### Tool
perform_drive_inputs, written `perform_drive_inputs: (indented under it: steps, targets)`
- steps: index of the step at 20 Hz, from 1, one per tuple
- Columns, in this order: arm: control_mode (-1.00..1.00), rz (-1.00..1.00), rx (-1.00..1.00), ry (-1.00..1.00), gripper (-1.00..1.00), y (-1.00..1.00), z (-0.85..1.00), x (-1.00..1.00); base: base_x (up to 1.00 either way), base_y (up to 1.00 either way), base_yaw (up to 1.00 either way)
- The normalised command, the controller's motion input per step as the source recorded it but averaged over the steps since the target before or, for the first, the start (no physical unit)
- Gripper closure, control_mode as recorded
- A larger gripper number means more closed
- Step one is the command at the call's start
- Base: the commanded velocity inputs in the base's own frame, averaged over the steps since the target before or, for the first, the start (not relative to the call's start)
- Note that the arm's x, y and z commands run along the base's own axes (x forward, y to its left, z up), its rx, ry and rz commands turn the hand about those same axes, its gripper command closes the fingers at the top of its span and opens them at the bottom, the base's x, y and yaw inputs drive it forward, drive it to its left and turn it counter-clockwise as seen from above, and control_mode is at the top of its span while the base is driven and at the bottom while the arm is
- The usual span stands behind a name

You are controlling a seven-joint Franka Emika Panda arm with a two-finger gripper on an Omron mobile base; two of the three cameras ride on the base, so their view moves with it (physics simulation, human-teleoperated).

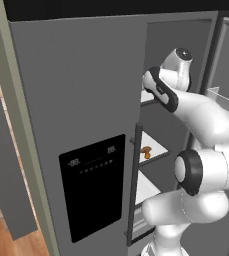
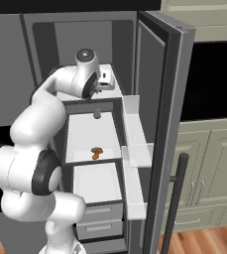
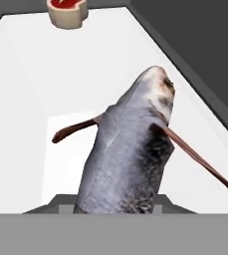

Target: Transport the fish and mushroom to the fridge. Place the fish on the rack containing meat and place the mushroom on the rack containing the vegetable, ensuring meats and vegetables are on different racks.

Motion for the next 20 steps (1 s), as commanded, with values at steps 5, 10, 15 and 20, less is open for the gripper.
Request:
perform_drive_inputs:
  steps: [5, 10, 15, 20]
  targets:
    - [-1.0, 0.0, 0.0, 0.05, 1.0, 0.0, -0.18, 0.49, 0.0, 0.0, 0.0]
    - [-1.0, 0.0, -0.03, 0.0, 1.0, 0.0, -0.34, 0.43, 0.0, 0.0, 0.0]
    - [-1.0, 0.0, -0.06, 0.0, -1.0, 0.2, -0.34, 0.33, 0.0, 0.0, 0.0]
    - [-1.0, 0.0, -0.02, 0.0, -1.0, 0.13, -0.19, 0.28, 0.0, 0.0, 0.0]
